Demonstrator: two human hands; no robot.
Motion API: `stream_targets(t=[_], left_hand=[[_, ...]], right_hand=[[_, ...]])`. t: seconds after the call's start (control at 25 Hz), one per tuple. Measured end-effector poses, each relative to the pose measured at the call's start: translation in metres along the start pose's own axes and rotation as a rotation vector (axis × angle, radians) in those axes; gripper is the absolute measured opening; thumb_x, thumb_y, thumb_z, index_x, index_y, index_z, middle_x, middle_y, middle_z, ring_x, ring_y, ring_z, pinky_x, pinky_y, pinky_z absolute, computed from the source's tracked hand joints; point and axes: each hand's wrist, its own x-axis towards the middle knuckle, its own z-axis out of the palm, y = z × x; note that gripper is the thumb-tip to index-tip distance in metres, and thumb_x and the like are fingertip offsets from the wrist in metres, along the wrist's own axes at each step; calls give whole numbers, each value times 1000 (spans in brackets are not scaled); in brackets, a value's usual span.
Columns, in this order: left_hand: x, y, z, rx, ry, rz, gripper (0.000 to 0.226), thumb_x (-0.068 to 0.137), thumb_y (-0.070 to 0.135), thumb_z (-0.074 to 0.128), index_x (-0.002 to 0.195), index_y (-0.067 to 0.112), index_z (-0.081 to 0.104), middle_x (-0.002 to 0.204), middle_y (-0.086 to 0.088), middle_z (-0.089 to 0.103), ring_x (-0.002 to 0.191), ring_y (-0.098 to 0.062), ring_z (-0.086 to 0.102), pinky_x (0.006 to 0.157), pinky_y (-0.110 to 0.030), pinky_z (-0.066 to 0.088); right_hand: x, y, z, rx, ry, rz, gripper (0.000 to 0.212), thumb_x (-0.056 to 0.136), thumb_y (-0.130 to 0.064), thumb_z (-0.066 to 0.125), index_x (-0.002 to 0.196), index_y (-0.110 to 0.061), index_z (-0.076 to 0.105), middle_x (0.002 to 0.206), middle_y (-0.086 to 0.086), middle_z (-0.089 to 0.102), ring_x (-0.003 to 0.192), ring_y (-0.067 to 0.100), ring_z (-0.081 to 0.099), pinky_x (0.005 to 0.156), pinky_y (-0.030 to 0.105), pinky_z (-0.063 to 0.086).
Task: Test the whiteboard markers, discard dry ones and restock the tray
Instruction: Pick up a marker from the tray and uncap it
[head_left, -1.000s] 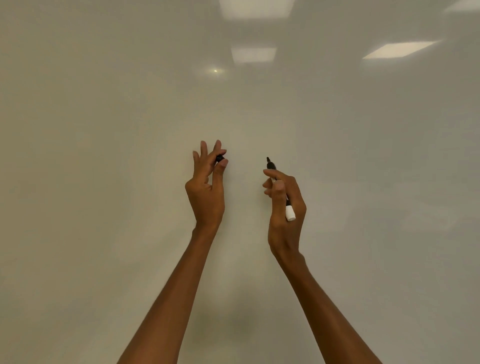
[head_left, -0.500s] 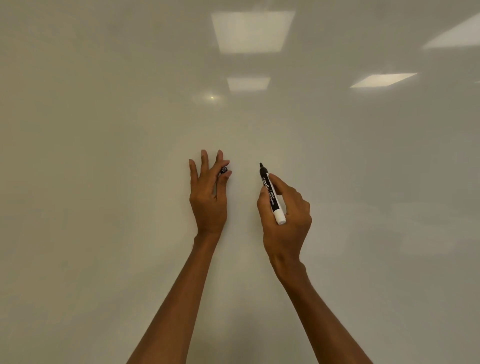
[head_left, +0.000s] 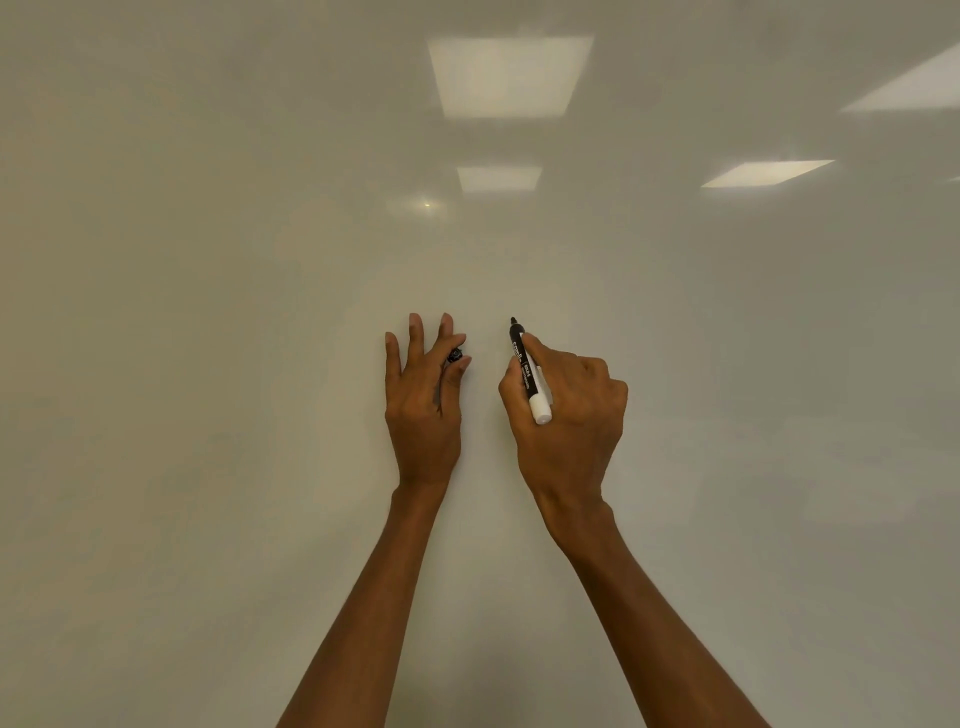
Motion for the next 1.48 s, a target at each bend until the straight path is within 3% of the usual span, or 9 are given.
stream_targets(t=[0.2,0.52,0.68,0.84,0.92,1.16,1.32,1.4,1.48], left_hand=[[1,4,-1,12,36,48,38,102,29,49,128,4,62,145,3,45,148,-2,22,121,-48,26],[1,8,-1,33,30,58,34,104,25,48,123,3,64,140,-9,58,144,-26,39,123,-42,22],[1,7,-2,31,24,46,31,104,23,49,121,3,64,142,-7,56,145,-23,37,123,-45,24],[0,8,-1,32,54,37,35,104,27,47,123,4,65,145,5,44,148,-2,23,121,-45,26],[1,8,0,32,54,40,35,104,27,46,123,4,64,146,7,42,148,1,20,121,-45,27],[0,8,-2,47,52,82,33,104,25,47,126,6,62,145,3,45,148,-2,22,121,-47,27],[1,4,-1,52,30,114,30,102,23,51,121,5,65,142,-8,55,146,-21,34,122,-46,24],[2,4,-2,47,33,120,25,100,18,57,118,4,67,140,-10,57,144,-29,38,122,-47,24],[1,5,-3,28,45,112,21,97,13,63,115,4,69,139,-10,58,144,-31,39,122,-48,26]], right_hand=[[-31,4,-12,-56,-68,-58,25,85,-27,70,106,-15,75,83,-1,72,83,19,65,76,35,43],[-74,3,-38,-48,-116,33,21,81,-23,74,100,-17,76,77,-4,68,79,16,62,74,34,43],[-32,5,-32,22,-52,90,23,89,-27,66,107,-17,75,79,-5,67,84,15,60,78,29,38],[0,14,-19,17,-7,50,24,90,-29,66,109,-16,74,79,-2,69,84,17,62,78,31,38],[5,16,-13,-3,-8,37,25,91,-30,67,110,-17,74,81,-2,70,85,18,62,79,31,37],[-42,25,-31,-50,-79,-15,23,88,-23,70,109,-17,75,83,-6,70,85,17,63,75,37,41],[-86,33,-47,-66,-129,19,24,85,-22,71,108,-17,75,81,-7,68,81,15,61,71,36,43],[-95,32,-53,18,-179,49,23,88,-25,66,108,-16,74,82,-7,68,78,13,60,68,36,46],[-91,26,-62,249,-213,248,21,91,-23,62,109,-18,72,87,-9,69,80,9,62,68,34,52]])
